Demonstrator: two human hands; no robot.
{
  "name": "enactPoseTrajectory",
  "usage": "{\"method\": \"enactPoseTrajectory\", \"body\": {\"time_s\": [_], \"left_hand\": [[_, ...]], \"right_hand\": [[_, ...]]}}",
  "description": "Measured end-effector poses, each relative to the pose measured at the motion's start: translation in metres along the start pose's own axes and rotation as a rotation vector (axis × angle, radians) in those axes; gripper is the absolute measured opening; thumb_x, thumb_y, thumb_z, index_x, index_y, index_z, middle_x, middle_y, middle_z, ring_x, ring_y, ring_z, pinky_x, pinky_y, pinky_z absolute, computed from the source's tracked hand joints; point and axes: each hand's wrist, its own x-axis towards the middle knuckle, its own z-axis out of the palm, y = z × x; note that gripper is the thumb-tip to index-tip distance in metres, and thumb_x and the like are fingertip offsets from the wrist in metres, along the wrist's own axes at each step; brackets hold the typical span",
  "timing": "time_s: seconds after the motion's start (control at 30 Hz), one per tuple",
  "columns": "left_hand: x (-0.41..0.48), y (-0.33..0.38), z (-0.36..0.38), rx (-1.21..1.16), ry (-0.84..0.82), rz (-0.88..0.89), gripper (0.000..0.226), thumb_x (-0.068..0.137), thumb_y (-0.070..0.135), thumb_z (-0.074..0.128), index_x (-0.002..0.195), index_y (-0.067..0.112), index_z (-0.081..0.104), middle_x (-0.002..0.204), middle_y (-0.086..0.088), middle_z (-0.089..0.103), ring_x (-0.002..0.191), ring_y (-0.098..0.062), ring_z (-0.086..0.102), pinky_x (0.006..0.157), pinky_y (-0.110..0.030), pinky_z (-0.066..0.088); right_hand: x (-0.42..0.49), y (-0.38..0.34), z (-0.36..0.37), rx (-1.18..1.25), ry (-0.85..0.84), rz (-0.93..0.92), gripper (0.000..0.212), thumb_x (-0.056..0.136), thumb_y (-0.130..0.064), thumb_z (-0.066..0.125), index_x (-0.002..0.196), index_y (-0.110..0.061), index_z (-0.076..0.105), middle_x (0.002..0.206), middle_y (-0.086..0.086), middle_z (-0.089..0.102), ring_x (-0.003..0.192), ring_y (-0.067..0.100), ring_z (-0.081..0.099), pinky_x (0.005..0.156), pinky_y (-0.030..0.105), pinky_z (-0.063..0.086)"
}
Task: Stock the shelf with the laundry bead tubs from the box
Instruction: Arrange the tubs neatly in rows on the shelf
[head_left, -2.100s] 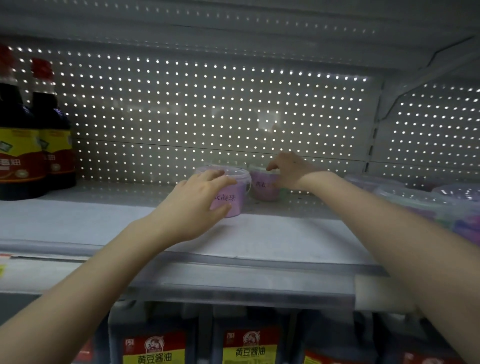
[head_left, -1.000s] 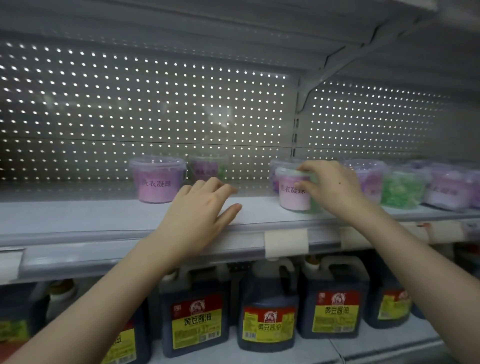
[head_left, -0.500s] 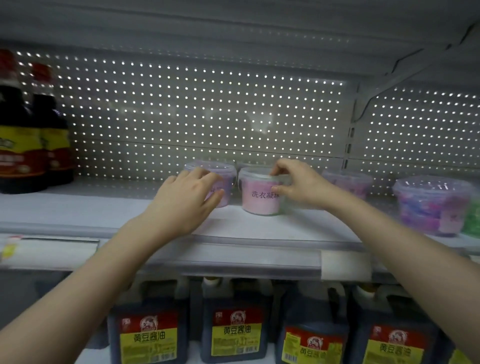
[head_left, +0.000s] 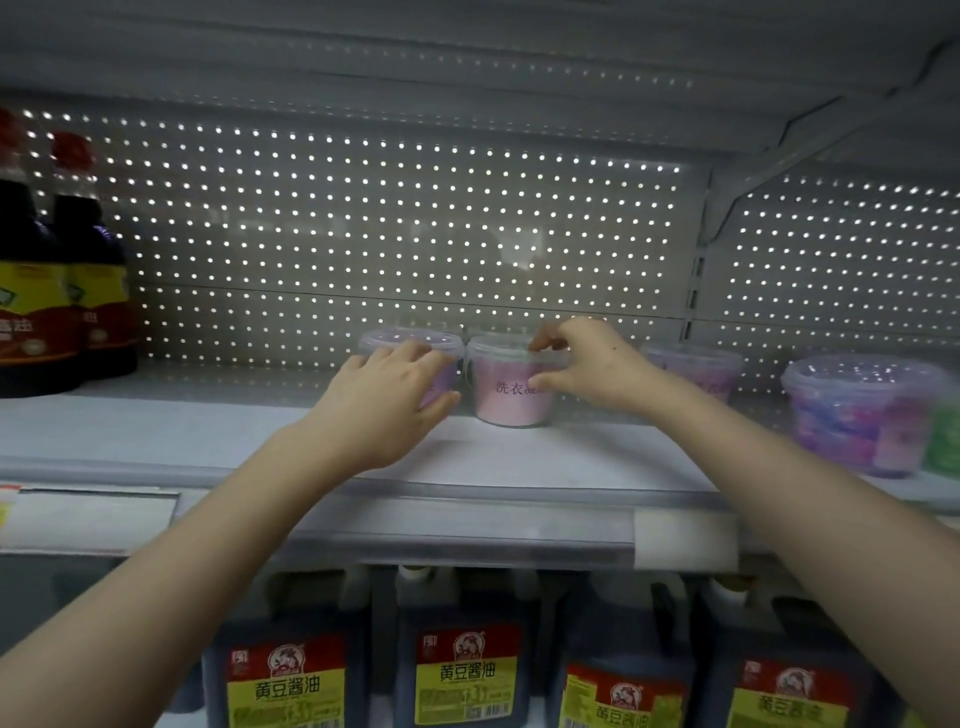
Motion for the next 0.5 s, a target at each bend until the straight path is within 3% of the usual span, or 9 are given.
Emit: {"method": "enactPoseTrajectory", "body": {"time_s": [0.13, 0.27, 0.37, 0.5], "left_hand": [[0.006, 0.021, 0.005, -0.013, -0.001, 0.053, 0.049, 0.095, 0.05, 0.033, 0.139, 0.028, 0.036, 0.145, 0.004, 0.036, 0.128, -0.024, 0.041, 0.1, -0.038, 0.032], [0.019, 0.042, 0.006, -0.033, -0.038, 0.089, 0.052, 0.097, 0.048, 0.032, 0.145, 0.029, 0.028, 0.155, 0.002, 0.022, 0.138, -0.023, 0.03, 0.108, -0.04, 0.026], [0.029, 0.056, 0.006, -0.024, -0.061, 0.119, 0.054, 0.097, 0.048, 0.032, 0.147, 0.029, 0.022, 0.158, 0.001, 0.014, 0.141, -0.022, 0.023, 0.11, -0.041, 0.023], [0.04, 0.061, 0.009, 0.002, -0.084, 0.134, 0.057, 0.097, 0.048, 0.031, 0.149, 0.029, 0.017, 0.158, 0.0, 0.012, 0.142, -0.023, 0.022, 0.111, -0.041, 0.021]], "right_hand": [[-0.02, 0.021, -0.018, 0.083, 0.039, 0.047, 0.042, 0.081, -0.032, 0.072, 0.12, -0.019, 0.063, 0.121, -0.004, 0.061, 0.112, 0.011, 0.054, 0.086, 0.022, 0.041], [-0.033, 0.068, -0.044, -0.1, 0.106, 0.23, 0.038, 0.08, -0.023, 0.068, 0.118, -0.026, 0.061, 0.125, 0.002, 0.06, 0.115, 0.023, 0.056, 0.096, 0.036, 0.046], [-0.04, 0.096, -0.058, -0.231, 0.043, 0.374, 0.047, 0.082, -0.017, 0.066, 0.126, -0.025, 0.053, 0.131, 0.008, 0.054, 0.116, 0.028, 0.054, 0.094, 0.034, 0.046], [-0.04, 0.112, -0.056, -0.436, -0.095, 0.4, 0.045, 0.088, -0.023, 0.056, 0.133, -0.026, 0.048, 0.132, 0.01, 0.054, 0.118, 0.03, 0.053, 0.096, 0.034, 0.046]]}}
